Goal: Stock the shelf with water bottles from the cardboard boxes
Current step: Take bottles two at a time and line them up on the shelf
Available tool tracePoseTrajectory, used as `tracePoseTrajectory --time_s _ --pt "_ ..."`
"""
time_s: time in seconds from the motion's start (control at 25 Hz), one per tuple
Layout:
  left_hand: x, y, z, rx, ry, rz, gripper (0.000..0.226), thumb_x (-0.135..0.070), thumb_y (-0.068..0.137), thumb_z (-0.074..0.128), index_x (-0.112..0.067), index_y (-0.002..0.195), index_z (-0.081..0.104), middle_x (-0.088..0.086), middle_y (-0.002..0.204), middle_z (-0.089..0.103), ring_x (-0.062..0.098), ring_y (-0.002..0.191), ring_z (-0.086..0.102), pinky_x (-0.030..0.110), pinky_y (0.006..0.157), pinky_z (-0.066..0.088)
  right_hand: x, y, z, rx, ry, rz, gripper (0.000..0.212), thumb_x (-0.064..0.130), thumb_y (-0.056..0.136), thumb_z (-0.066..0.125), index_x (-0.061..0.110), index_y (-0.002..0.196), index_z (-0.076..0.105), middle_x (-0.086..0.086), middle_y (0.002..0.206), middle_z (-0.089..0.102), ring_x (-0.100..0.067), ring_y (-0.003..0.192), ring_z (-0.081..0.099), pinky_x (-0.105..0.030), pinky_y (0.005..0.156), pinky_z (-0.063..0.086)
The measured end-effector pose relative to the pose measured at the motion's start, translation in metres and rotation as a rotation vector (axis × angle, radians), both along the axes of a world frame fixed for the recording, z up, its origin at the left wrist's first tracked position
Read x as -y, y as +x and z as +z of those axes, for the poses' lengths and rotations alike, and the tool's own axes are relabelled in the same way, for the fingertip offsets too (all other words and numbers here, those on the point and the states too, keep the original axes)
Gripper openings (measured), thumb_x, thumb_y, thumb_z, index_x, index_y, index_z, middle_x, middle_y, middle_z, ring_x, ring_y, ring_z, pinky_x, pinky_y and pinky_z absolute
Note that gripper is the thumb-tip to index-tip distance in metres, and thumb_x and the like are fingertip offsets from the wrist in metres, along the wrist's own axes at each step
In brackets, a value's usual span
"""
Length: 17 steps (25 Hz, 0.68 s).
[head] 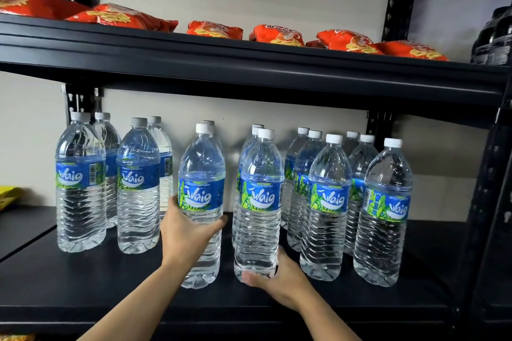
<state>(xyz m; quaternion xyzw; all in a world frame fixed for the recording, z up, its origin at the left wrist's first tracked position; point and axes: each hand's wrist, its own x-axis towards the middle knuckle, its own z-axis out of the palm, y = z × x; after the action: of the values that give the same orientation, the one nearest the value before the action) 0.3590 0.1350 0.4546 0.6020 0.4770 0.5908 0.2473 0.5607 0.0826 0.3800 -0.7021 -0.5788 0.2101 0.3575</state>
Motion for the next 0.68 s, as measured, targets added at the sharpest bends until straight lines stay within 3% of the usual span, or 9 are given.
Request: tracePoseTrajectory --time_s 0.12,0.24,0.32,0.4,0.52,0.68 --pt "-0.004 -0.001 -0.004 -0.025 -0.001 -0.024 0.101 -0.038 0.058 0.095 -0.009 0.138 0.039 0.009 0.128 0.056 0.03 0.126 0.05 0.042 0.105 0.04 0.003 -0.001 0.003 0.0 -0.011 -0.001 0.09 0.078 0.052 0.075 0.041 0.128 0.046 0.021 0.119 0.063 0.0 0.11 0.059 -0.025 0.096 0.046" --pt "-0.001 -0.006 -0.019 -0.045 -0.03 -0.075 0.11 -0.034 0.057 0.096 -0.012 0.145 0.034 0.007 0.135 0.052 0.025 0.126 0.05 0.036 0.105 0.038 0.006 -0.003 0.005 -0.015 -0.019 0.001 0.084 0.08 0.051 0.075 0.045 0.121 0.045 0.024 0.116 0.064 0.002 0.108 0.06 -0.027 0.098 0.047" --pt "-0.002 -0.015 -0.039 0.001 -0.155 -0.186 0.103 -0.036 0.05 0.099 -0.027 0.135 0.041 -0.007 0.126 0.058 0.016 0.114 0.059 0.032 0.104 0.042 0.007 -0.003 0.008 -0.023 -0.04 -0.001 0.082 0.08 0.051 0.074 0.045 0.119 0.044 0.025 0.115 0.062 0.001 0.107 0.059 -0.026 0.097 0.046" --pt "-0.01 -0.024 -0.056 -0.006 -0.235 -0.258 0.097 -0.045 0.038 0.101 -0.041 0.12 0.049 -0.01 0.114 0.072 0.011 0.104 0.069 0.038 0.103 0.049 0.008 -0.002 0.01 -0.039 -0.067 0.019 0.081 0.079 0.054 0.073 0.045 0.122 0.043 0.025 0.116 0.06 -0.001 0.109 0.057 -0.026 0.097 0.043" --pt "-0.02 -0.025 -0.068 0.0 -0.291 -0.259 0.094 -0.043 0.034 0.102 -0.039 0.115 0.053 -0.009 0.104 0.076 0.009 0.097 0.073 0.04 0.097 0.054 0.01 -0.001 0.012 -0.061 -0.074 0.024 0.076 0.075 0.059 0.074 0.047 0.123 0.043 0.026 0.115 0.058 0.0 0.11 0.055 -0.023 0.095 0.041" --pt "-0.015 -0.017 -0.065 0.011 -0.26 -0.183 0.082 -0.033 0.046 0.1 -0.033 0.113 0.053 -0.011 0.097 0.073 0.004 0.09 0.067 0.025 0.077 0.049 0.013 -0.003 0.012 -0.058 -0.058 0.001 0.078 0.076 0.06 0.074 0.046 0.126 0.044 0.027 0.12 0.059 0.001 0.116 0.056 -0.023 0.098 0.041"
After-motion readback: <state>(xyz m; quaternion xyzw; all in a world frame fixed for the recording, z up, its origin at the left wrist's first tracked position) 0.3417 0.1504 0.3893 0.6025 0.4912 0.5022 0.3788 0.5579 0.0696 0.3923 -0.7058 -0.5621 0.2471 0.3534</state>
